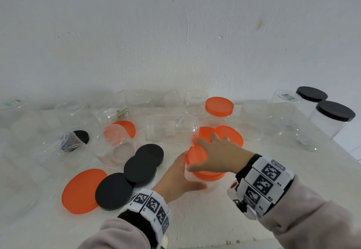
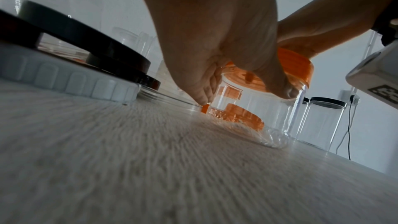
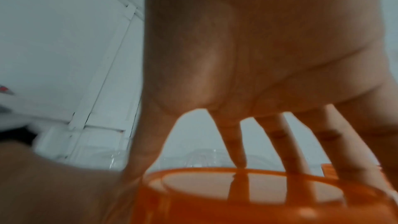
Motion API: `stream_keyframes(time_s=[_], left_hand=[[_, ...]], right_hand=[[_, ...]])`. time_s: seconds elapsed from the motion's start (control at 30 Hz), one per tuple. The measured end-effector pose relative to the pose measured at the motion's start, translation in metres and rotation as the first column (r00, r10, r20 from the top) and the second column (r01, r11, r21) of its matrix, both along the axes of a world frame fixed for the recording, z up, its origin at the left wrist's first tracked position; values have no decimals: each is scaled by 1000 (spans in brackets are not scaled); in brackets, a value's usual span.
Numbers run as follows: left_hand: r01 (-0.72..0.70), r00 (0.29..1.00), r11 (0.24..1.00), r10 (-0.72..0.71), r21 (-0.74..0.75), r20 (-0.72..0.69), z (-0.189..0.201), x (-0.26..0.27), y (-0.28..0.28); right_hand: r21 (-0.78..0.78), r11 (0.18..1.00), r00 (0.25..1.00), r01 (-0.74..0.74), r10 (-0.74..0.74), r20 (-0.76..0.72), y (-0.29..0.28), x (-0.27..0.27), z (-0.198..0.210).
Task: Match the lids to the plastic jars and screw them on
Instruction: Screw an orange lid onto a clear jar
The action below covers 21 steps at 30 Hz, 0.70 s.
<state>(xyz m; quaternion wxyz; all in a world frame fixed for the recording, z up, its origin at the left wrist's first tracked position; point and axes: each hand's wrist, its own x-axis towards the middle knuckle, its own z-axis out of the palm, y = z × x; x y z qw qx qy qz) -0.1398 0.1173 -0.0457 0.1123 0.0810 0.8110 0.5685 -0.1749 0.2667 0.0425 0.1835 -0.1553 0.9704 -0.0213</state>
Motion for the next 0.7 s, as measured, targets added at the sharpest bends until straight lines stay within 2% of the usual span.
stream_keyframes(time_s=[0.13,0.27,0.47,0.53,0.6,0.7], left_hand=[[-10,1000,1000,10,-11,5,1,-1,2],[-10,1000,999,10,-34,6,3,1,2],[16,1000,1000,-16,-16,4,2,1,0],[12,1000,1000,-12,-8,5,2,0,0],[7,1000,1000,-7,-10,6,2,0,0],[15,1000,1000,-15,-11,-1,0,-1,0]], right_hand=[[-3,990,977,-139,137,161,5,0,13],[-5,984,974,-177,176,146,5,-2,14],[59,996,998,-68,67,18,0,-2,4],[23,998,994,-54,52,92,2,-3,7],[-20,995,980,-99,101,168,4,-3,14],[-50,983,965,-179,185,186,6,-5,20]])
